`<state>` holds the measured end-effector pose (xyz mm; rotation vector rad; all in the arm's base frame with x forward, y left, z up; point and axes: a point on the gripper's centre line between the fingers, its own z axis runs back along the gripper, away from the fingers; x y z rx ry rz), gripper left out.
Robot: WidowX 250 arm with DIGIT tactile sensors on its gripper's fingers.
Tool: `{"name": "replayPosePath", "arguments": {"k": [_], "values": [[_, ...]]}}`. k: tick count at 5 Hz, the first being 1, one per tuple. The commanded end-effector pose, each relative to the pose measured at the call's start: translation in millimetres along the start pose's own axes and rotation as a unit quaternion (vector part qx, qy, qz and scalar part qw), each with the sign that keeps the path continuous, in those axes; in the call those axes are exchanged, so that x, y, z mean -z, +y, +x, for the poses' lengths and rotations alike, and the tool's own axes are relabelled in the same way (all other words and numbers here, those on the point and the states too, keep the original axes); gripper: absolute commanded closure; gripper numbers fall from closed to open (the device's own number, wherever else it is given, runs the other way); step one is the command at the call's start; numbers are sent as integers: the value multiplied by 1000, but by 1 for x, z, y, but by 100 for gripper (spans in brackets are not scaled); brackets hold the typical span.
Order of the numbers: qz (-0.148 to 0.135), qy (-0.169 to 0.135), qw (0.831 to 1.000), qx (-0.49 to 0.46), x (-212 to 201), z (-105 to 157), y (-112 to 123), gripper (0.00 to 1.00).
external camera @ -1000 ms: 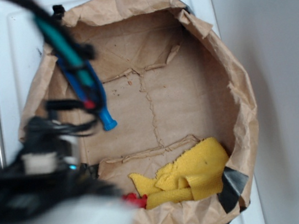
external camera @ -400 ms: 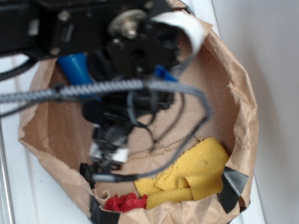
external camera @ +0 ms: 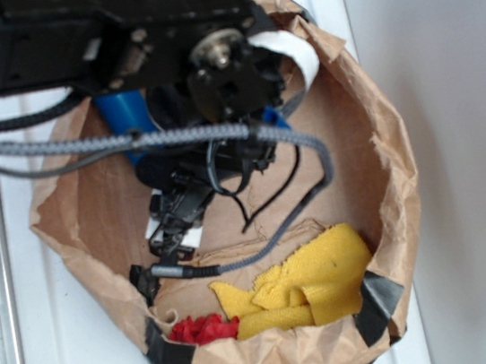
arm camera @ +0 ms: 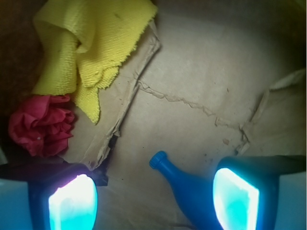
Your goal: Grab the blue bottle.
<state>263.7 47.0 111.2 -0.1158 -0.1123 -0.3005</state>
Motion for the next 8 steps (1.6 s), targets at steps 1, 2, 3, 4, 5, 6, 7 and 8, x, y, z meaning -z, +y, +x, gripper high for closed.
{"name": "replayPosePath", "arguments": {"k": [1,2,3,4,5,6,7,8], "values": [[15,-20,1000,-10,-15,5,5,0],[15,-20,1000,-10,-15,5,5,0],[72,-76,994,10,-2,-27,12,0],[135,-88,987,22,27,-43,28,0],[133,-82,987,35,31,-54,36,0],[135,-62,989,13,36,-37,34,0],[147,-50,988,-1,41,-23,33,0],[153,-56,986,-19,42,-17,33,100]]}}
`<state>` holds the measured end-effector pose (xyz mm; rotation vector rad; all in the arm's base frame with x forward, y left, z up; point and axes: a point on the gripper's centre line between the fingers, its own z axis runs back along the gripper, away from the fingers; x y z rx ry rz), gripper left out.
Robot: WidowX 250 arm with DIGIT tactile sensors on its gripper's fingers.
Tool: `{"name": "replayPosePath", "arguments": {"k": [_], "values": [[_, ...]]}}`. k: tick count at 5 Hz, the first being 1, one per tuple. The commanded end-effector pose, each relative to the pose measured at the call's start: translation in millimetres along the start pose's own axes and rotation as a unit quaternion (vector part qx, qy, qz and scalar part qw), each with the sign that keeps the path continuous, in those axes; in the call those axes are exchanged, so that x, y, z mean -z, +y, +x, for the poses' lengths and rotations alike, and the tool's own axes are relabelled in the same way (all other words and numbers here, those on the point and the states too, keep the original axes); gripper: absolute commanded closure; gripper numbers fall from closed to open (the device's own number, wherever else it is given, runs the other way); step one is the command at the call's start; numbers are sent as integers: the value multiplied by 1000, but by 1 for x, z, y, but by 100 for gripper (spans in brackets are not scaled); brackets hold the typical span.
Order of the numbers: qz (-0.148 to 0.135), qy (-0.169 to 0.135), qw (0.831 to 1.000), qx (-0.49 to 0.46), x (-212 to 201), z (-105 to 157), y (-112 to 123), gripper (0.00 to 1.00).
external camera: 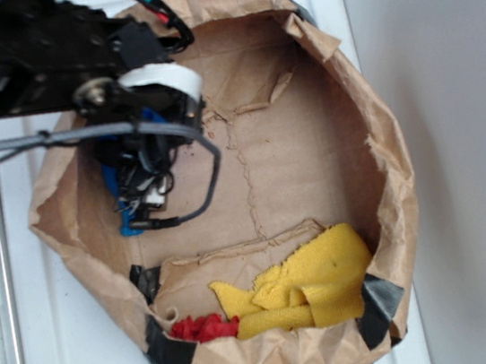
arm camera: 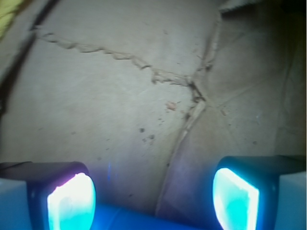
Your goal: Grab the blue bottle.
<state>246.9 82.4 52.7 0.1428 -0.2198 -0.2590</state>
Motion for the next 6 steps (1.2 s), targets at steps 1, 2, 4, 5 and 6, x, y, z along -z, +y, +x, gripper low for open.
{"name": "replayPosePath", "arguments": {"k": [1,2,4,5,6], "values": [[15,-20,1000,-13,-11,18,0,100],[-6,-18,1000,-1,-28,11,-1,0],[40,-21,999,29,-70,0,10,0],[109,-20,991,73,-59,1,9,0],[109,-20,991,73,-59,1,9,0]]}}
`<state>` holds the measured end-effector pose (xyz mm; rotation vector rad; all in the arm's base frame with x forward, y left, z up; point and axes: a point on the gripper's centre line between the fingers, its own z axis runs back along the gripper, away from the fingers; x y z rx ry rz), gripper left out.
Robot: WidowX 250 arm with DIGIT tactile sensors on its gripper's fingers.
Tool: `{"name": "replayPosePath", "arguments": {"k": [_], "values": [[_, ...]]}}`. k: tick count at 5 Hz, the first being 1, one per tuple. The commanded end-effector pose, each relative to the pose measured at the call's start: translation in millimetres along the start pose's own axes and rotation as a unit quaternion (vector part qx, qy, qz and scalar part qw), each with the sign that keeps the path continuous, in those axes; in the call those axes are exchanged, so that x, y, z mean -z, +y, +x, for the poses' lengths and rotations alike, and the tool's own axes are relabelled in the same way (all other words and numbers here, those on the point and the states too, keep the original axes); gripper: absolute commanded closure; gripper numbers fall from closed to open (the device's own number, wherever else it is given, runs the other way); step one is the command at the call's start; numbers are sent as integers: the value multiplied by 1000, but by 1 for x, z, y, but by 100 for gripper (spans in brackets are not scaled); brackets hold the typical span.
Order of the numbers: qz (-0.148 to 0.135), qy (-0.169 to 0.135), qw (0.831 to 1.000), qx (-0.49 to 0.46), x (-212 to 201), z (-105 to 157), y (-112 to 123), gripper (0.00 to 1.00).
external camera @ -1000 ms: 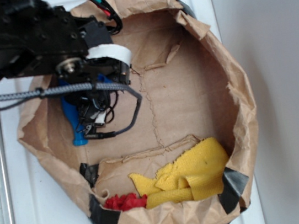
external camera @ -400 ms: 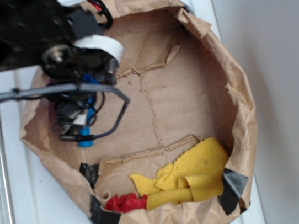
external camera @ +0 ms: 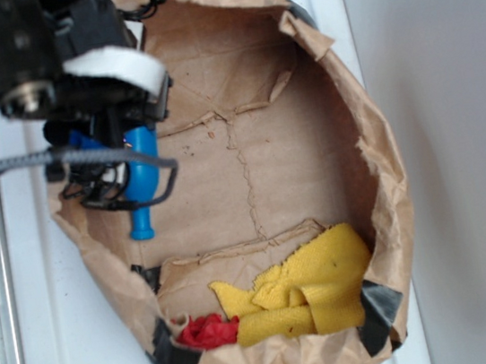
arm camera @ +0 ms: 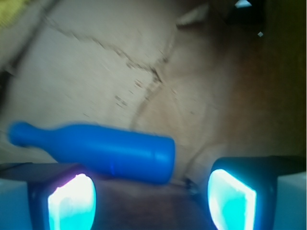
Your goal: Grab the blue bottle.
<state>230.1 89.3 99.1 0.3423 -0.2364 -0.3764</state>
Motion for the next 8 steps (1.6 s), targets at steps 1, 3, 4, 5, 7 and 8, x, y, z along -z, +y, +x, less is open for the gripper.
{"name": "replayPosePath", "arguments": {"k": [1,3,4,5,7,8], "values": [[18,-18,1000,2,-11,9,2,0],[18,-18,1000,2,-11,9,2,0],[18,-18,1000,2,-11,9,2,0],[-1,-105,991,80,-21,11,-6,0],[-73,-168,956,231,-49,18,12,0],[-98,-162,947,258,-55,26,14,0]]}}
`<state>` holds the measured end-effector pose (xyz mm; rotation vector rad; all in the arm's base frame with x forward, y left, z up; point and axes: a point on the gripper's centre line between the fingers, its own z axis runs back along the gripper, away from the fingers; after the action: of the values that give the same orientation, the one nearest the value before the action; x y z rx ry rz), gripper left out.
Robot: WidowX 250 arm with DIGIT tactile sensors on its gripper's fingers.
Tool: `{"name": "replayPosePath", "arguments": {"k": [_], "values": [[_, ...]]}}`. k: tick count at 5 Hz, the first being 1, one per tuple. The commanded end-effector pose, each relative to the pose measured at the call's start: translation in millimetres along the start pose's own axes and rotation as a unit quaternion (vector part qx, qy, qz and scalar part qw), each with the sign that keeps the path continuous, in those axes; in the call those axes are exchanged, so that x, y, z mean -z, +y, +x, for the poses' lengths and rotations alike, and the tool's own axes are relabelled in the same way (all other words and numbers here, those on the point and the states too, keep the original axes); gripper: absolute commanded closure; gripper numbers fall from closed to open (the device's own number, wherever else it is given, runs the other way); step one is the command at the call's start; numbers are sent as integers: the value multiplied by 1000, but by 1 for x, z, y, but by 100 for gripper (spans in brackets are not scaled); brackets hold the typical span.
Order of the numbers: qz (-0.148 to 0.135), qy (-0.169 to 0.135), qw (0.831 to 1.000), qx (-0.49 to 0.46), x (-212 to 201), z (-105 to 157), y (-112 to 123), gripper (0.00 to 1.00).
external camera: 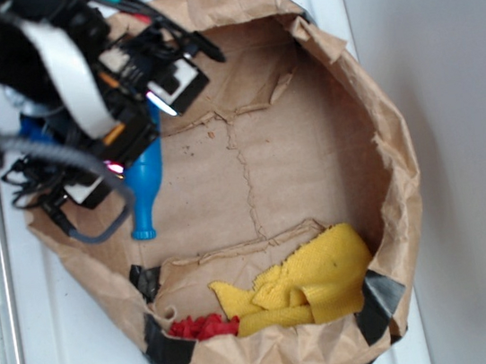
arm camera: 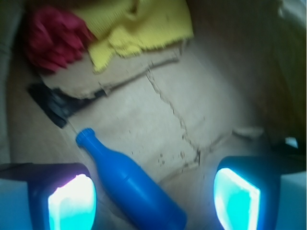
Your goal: Grab the blue bottle.
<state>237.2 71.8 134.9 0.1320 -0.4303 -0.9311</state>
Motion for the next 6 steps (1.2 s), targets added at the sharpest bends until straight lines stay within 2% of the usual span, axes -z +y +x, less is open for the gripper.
{"name": "replayPosePath", "arguments": {"k": [1,3,5,6], "values": [[-15,35,999,26,-21,15,17,0],[5,105,992,67,14,22,6,0],[-18,124,988,91,35,30,-5,0],[-19,112,988,99,39,21,-2,0]]}}
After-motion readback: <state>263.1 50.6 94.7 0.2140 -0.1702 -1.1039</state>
